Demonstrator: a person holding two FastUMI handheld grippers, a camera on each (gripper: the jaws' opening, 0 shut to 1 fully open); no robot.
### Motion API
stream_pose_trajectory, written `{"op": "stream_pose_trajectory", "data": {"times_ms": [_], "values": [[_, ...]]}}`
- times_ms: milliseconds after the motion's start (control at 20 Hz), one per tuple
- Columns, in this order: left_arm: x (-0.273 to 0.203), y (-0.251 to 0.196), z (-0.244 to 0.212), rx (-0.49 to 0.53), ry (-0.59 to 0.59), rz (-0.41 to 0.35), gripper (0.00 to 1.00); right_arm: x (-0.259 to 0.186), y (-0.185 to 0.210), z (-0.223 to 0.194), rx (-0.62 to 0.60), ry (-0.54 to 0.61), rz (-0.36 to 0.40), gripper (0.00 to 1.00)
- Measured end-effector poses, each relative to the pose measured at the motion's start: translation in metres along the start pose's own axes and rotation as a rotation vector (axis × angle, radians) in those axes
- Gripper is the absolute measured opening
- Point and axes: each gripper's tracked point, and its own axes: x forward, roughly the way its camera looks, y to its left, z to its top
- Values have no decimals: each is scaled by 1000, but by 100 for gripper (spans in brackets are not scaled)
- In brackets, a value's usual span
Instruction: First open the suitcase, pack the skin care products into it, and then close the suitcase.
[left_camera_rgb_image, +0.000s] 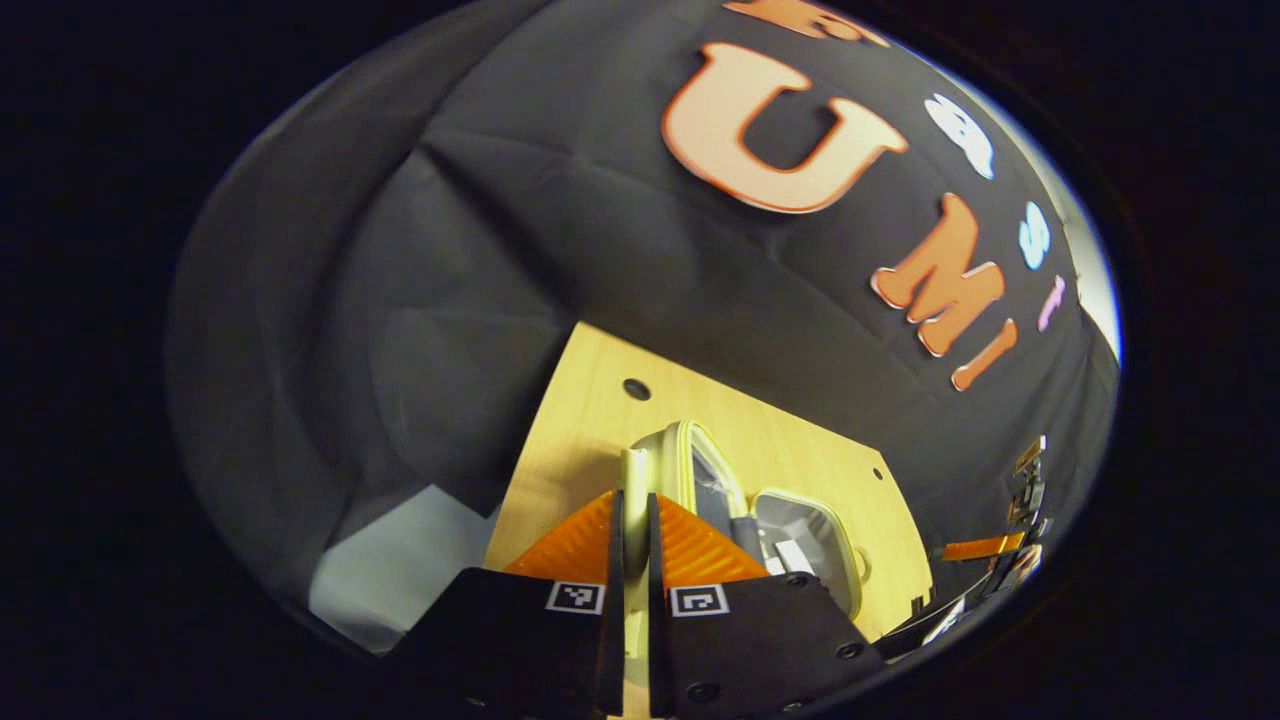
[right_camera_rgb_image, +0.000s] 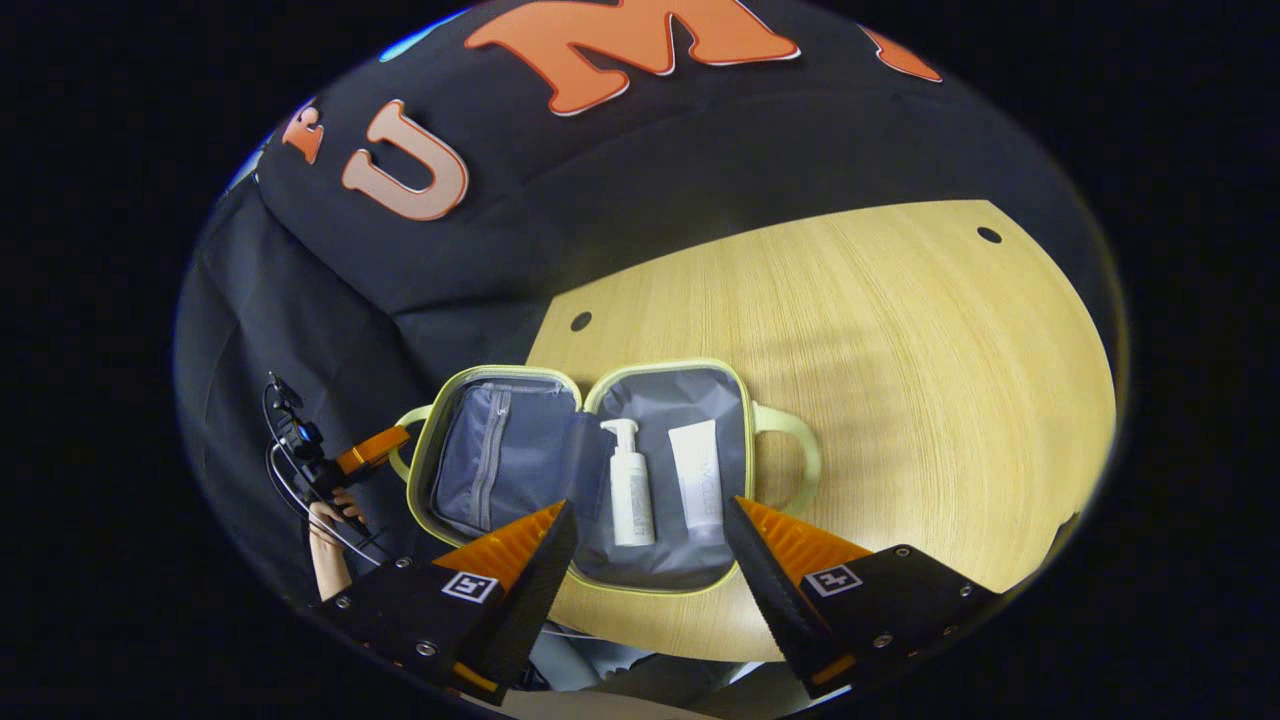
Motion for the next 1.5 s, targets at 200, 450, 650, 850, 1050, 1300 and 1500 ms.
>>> {"op": "stream_pose_trajectory", "data": {"times_ms": [200,450,650,850,1050,1300,1500], "values": [[-25,-93,24,155,-24,8,10,-27,-16,22,22,-55,73,95],[-16,-216,13,292,-12,0,10,-67,-59,46,22,-133,120,95],[13,-289,-19,373,18,27,10,-104,-107,59,54,-165,140,95],[57,-342,-55,497,47,115,7,-129,-165,60,60,-173,112,95],[93,-386,-102,610,109,144,10,-139,-215,55,88,-175,105,95],[147,-402,-165,657,214,136,10,-140,-257,44,97,-167,77,95],[181,-404,-219,658,284,146,12,-139,-277,32,98,-157,56,95]]}}
